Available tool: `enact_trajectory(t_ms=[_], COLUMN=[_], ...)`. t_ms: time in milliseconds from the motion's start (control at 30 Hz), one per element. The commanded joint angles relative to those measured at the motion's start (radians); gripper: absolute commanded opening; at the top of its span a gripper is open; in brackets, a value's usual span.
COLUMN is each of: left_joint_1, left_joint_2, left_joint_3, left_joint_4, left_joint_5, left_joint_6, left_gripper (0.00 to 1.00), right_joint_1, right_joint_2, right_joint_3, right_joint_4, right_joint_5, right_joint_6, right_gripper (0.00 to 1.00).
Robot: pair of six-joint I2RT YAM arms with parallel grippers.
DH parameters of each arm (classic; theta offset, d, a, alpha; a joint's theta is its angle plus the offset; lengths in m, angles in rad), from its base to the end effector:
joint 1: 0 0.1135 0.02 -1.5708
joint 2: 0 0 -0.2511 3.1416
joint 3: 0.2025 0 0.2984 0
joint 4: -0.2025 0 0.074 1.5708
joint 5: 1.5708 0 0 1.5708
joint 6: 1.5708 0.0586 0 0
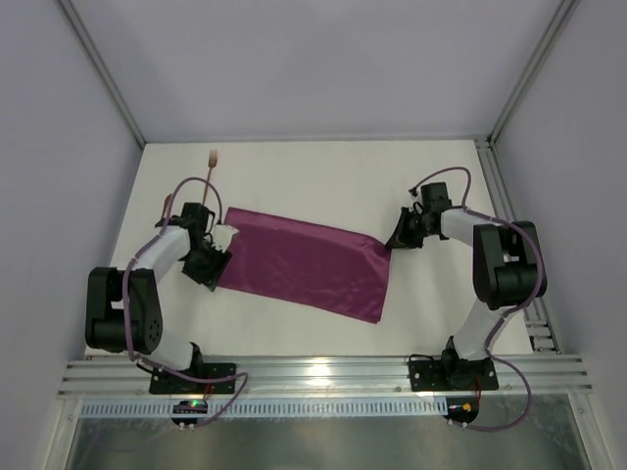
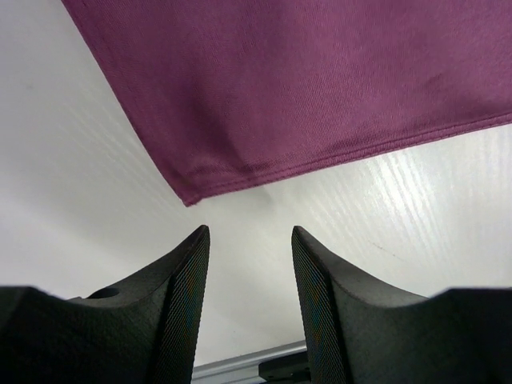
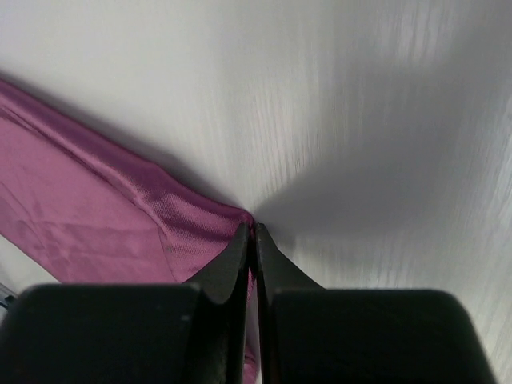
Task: Fold the napkin into a case and place the utensils inside
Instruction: Fold and flatten the napkin at the center of the board.
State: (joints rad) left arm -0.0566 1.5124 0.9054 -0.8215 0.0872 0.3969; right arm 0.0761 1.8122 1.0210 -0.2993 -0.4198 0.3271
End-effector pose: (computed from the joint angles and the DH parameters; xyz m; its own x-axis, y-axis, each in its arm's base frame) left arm 0.2977 -0.0220 0.1157 -0.8849 0.4359 -0.1641 0.4454 0.8950 -0.0247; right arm 0.3842 0.0532 0.0785 -0.9200 0.2241 -0.3214 0.0406 0.8704 0.4907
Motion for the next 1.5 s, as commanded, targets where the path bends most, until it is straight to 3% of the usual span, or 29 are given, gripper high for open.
enact_trajectory(t_ms=[0, 233, 433, 633, 733, 767, 800, 867, 900, 967, 1100, 1167, 1233, 1367, 1467], left_joint_1=[0.006, 0.006, -0.002, -0.048, -0.061, -0.066, -0.071, -0.094, -0.113, -0.133, -0.196, -0.210, -0.221, -0.226, -0.232], left_joint_2=[-0.021, 0.075, 0.209, 0.410, 0.482, 0.495, 0.521, 0.548, 0.577, 0.604, 0.687, 0.741, 0.800, 0.876, 0.884], left_joint_3=[-0.046, -0.036, 0.128, 0.300, 0.384, 0.406, 0.429, 0.490, 0.515, 0.596, 0.763, 0.875, 0.958, 1.115, 1.139], left_joint_4=[-0.027, 0.105, 0.177, 0.170, 0.180, 0.185, 0.186, 0.193, 0.191, 0.180, 0.144, 0.125, 0.087, 0.051, 0.071], left_joint_5=[-0.050, -0.129, -0.109, -0.145, -0.155, -0.155, -0.150, -0.152, -0.150, -0.136, -0.129, -0.109, -0.103, -0.102, -0.099], left_joint_6=[0.031, 0.005, -0.038, -0.040, -0.046, -0.052, -0.055, -0.044, -0.040, -0.029, -0.007, -0.003, -0.015, -0.036, -0.038], left_gripper=[0.48, 0.48, 0.46, 0.45, 0.43, 0.43, 0.42, 0.43, 0.42, 0.43, 0.43, 0.44, 0.44, 0.44, 0.49], right_joint_1=[0.004, 0.076, 0.324, 0.462, 0.481, 0.481, 0.481, 0.475, 0.469, 0.436, 0.331, 0.274, 0.266, 0.252, 0.217], right_joint_2=[-0.088, -0.385, -0.577, -0.757, -0.818, -0.836, -0.867, -0.876, -0.869, -0.799, -0.573, -0.403, -0.280, 0.101, 0.266], right_joint_3=[-0.102, -0.384, -0.629, -0.671, -0.610, -0.587, -0.560, -0.448, -0.403, -0.285, -0.116, -0.014, 0.147, 0.471, 0.632], right_joint_4=[0.029, 0.080, 0.078, -0.016, -0.156, -0.193, -0.257, -0.332, -0.339, -0.333, -0.152, -0.043, -0.015, -0.078, -0.080], right_joint_5=[0.055, 0.213, 0.312, 0.296, 0.300, 0.309, 0.322, 0.377, 0.386, 0.386, 0.293, 0.206, 0.217, 0.219, 0.173], right_joint_6=[0.070, 0.211, 0.423, 0.523, 0.486, 0.472, 0.451, 0.379, 0.348, 0.255, 0.170, 0.182, 0.194, 0.251, 0.354], right_gripper=[0.04, 0.04, 0.04, 0.08, 0.25, 0.41, 0.49, 0.63, 0.65, 0.67, 0.67, 0.67, 0.66, 0.61, 0.52])
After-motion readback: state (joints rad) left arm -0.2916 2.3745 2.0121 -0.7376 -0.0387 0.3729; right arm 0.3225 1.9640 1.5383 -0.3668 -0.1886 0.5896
